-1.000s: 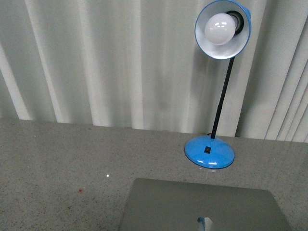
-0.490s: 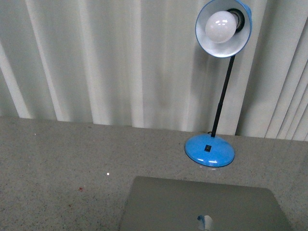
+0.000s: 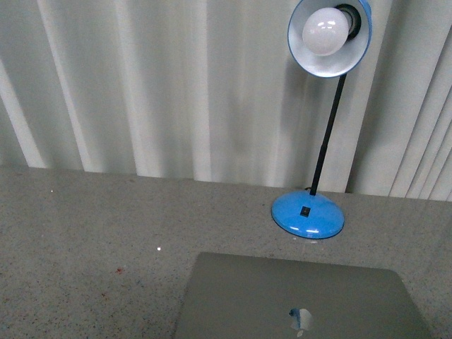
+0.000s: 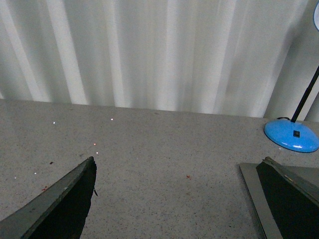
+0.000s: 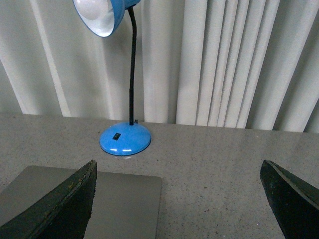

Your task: Close laptop

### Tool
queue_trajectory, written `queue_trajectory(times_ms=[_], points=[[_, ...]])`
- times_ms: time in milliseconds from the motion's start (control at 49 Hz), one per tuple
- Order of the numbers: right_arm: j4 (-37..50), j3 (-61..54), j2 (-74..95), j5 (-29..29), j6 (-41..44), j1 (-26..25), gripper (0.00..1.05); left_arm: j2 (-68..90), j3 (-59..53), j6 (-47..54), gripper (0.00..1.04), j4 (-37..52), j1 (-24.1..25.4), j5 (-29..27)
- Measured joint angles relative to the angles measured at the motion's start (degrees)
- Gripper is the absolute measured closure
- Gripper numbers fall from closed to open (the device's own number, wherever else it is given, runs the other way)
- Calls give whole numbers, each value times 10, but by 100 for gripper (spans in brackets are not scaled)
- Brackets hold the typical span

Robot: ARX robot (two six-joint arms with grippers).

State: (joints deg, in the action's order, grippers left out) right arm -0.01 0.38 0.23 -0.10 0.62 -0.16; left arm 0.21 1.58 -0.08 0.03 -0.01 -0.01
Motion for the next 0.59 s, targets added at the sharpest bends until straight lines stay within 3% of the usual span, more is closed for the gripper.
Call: queue_trajectory(times_ms=[592], points=[[0, 0, 0, 0, 0, 0, 7, 0, 0, 0, 7, 0, 0, 0]])
